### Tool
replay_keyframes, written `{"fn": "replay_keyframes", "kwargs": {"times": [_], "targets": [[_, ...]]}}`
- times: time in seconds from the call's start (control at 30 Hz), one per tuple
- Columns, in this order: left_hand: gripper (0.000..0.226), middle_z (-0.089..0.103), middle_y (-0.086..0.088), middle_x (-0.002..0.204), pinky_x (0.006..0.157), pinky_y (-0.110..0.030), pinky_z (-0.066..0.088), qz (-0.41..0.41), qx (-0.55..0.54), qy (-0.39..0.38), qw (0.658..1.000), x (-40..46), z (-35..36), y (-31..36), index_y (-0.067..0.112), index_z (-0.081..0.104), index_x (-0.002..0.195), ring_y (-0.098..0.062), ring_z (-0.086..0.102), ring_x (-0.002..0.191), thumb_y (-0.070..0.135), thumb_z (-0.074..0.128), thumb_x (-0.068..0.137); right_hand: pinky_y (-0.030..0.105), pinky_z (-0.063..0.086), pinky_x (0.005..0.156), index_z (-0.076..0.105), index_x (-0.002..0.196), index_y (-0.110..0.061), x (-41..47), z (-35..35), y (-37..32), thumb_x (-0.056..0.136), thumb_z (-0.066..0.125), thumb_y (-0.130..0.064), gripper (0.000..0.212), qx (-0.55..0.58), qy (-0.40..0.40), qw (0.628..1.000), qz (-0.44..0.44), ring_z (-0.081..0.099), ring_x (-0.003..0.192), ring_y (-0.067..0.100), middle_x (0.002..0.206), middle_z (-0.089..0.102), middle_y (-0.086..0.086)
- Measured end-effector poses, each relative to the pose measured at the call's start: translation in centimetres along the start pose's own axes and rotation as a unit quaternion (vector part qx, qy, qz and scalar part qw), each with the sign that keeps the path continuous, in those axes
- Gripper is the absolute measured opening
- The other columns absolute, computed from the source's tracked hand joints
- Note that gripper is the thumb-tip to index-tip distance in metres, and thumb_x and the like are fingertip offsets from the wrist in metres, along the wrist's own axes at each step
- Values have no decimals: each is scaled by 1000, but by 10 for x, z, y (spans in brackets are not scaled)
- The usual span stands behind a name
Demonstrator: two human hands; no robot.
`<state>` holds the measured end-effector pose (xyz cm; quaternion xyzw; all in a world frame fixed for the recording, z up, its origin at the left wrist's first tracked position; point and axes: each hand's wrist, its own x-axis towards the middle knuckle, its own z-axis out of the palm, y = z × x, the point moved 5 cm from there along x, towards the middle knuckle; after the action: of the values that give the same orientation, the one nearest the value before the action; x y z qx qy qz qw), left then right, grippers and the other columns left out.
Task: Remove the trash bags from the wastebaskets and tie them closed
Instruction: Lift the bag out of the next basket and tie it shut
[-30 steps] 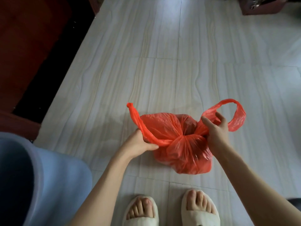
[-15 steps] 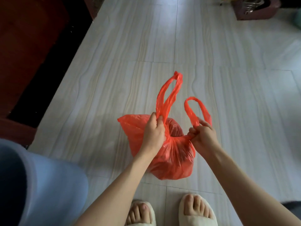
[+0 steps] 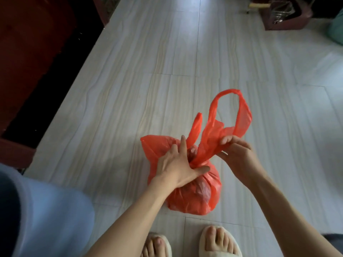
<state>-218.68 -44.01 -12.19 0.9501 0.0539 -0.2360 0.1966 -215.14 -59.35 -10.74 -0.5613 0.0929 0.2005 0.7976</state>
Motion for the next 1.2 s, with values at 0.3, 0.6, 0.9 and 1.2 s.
{"fn": "replay_keyframes", "kwargs": {"times": [0.3,0.6,0.9,1.2], "targets": [[52,66,-24,109,90,-36,44,-52,-154,51,985,18,-18,-18,4,68,98,-35,60,108,43,33,97,32,40,98,58,62,-26,21,9,-25,68,39,3,36,-176,39,978,-105,52,123,19,116,61,-3],[43,59,4,43,38,-11,29,8,-457,-136,879,4,-26,-26,10,60,66,-3,41,39,30,38,97,55,3,116,51,124,-23,39,36,11,88,45,-13,37,-693,-118,704,-96,17,144,21,143,42,-3],[24,71,-3,66,49,-11,45,-52,-570,-130,810,2,-20,-47,14,68,88,-8,58,57,24,46,94,24,45,62,68,99,-15,25,35,-26,92,50,-16,19,-554,-26,825,-105,57,62,2,69,63,-13],[18,73,-8,69,55,-14,44,-61,-749,-11,660,8,-36,-61,10,69,66,-10,61,58,-5,61,72,17,36,47,67,77,-11,-8,32,10,87,54,1,21,-316,-224,913,127,44,46,10,52,55,-3]]}}
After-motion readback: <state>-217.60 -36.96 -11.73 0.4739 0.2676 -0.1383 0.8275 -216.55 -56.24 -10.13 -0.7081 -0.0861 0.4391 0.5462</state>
